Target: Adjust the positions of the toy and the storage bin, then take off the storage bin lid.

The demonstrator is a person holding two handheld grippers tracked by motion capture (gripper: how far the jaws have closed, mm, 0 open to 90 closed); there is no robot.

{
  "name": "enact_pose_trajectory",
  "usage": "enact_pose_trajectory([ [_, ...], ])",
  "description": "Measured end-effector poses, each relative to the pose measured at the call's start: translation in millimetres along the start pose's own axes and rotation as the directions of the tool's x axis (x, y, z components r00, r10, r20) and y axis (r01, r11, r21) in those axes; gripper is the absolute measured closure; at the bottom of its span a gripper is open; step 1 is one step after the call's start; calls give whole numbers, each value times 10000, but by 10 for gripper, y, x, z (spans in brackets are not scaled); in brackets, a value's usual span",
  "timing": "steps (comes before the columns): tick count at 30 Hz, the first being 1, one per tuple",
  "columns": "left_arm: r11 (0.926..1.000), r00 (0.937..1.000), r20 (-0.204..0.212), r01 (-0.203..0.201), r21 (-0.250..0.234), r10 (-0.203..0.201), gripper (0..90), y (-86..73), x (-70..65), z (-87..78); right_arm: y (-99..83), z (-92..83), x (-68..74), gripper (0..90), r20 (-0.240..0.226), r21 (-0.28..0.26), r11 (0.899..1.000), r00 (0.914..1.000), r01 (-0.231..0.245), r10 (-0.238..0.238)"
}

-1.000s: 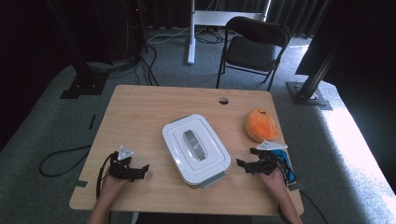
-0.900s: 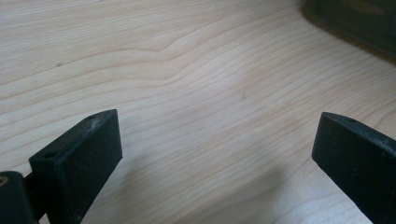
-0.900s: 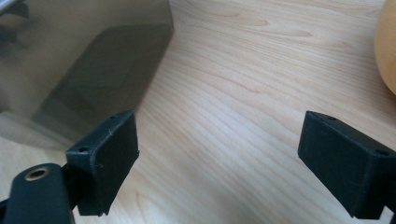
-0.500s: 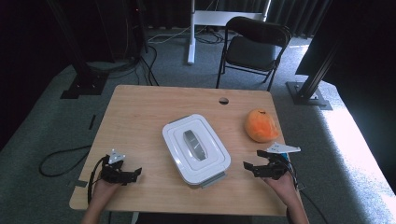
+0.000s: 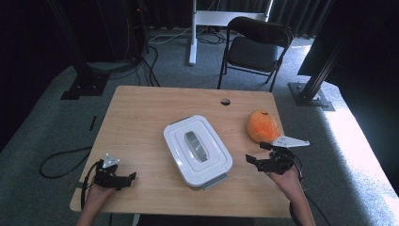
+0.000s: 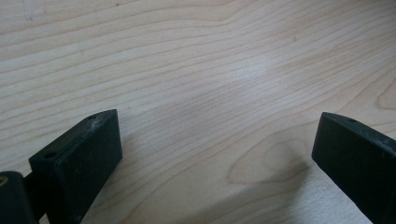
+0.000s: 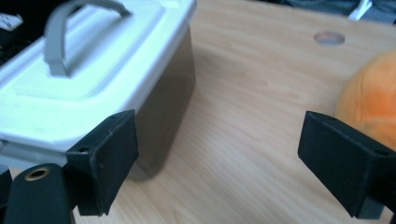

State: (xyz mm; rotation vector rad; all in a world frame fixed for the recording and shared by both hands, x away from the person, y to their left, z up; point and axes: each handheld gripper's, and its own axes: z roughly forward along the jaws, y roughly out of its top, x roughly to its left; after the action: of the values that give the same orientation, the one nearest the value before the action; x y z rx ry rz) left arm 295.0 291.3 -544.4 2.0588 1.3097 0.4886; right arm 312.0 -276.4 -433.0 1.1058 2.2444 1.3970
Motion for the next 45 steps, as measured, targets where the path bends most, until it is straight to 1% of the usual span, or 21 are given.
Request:
enact_pose_trajectory([
  [1,10000,10000,34,-72,-47,72,21,-3,-3,4,35,-6,15,117,2,-64,10000,10000,34,-34],
  [2,9999,9999,25,-115,-59,115,21,-5,-5,7,78,-13,29,117,-144,-182,9998,9999,41,-44],
  [3,9998,9998,-17,-191,-64,191,21,-8,-13,11,103,-16,40,117,-197,-219,9997,9998,52,-56],
  [4,9996,9996,-74,-271,-57,271,22,-9,-18,16,146,-14,65,117,-120,-246,9996,9998,159,-162],
  [6,9993,9992,-195,-363,-17,362,22,-5,-30,24,213,-3,95,117,-261,-293,9993,9994,218,-226],
  [7,9992,9990,-196,-403,-4,403,21,-1,-31,28,237,3,110,117,-217,-283,9992,9994,277,-283],
  [9,9992,9990,-209,-392,-7,392,21,1,-31,30,310,27,140,117,-392,-278,9990,9986,343,-354],
  [14,9992,9990,-215,-401,5,401,22,0,-34,29,454,80,231,116,-592,-317,9974,9961,642,-660],
  [18,9995,9992,-230,-328,-7,328,22,-2,-41,29,532,129,297,116,-781,-322,9962,9935,808,-831],
  [20,9995,9992,-236,-325,-9,324,22,-3,-42,29,561,160,339,116,-839,-391,9955,9924,868,-898],
  [22,9994,9991,-241,-335,2,335,22,-2,-42,28,579,198,388,116,-1067,-391,9951,9898,912,-949],
  [25,9994,9992,-237,-336,8,336,22,-2,-41,28,600,283,476,116,-1412,-290,9940,9840,1056,-1087],
  [28,9994,9991,-237,-343,8,343,22,-2,-41,28,620,377,558,116,-1648,-160,9931,9793,1162,-1173],
  [32,9994,9992,-235,-334,7,334,22,-2,-41,28,671,440,635,116,-1827,-216,9920,9750,1247,-1265],
  [35,9994,9992,-237,-336,7,336,22,-2,-41,28,717,491,715,116,-1814,-240,9898,9730,1406,-1426],
  [37,9994,9992,-236,-335,8,336,22,-2,-41,28,734,522,744,116,-1875,-237,9895,9716,1424,-1443],
  [38,9994,9992,-236,-335,8,336,21,-2,-41,28,734,522,744,116,-1875,-237,9895,9716,1424,-1443],
  [40,9994,9991,-241,-342,6,342,22,-2,-41,28,754,580,790,116,-1797,-188,9890,9725,1470,-1480],
  [41,9994,9992,-239,-335,1,335,22,-2,-42,28,757,599,800,116,-1822,-184,9893,9724,1448,-1457],
  [43,9995,9992,-241,-326,2,326,21,-2,-42,28,758,635,823,116,-1733,-136,9887,9735,1493,-1494],
  [45,9995,9992,-246,-327,7,327,21,-2,-43,28,756,675,840,116,-1792,-24,9878,9717,1560,-1539],
])
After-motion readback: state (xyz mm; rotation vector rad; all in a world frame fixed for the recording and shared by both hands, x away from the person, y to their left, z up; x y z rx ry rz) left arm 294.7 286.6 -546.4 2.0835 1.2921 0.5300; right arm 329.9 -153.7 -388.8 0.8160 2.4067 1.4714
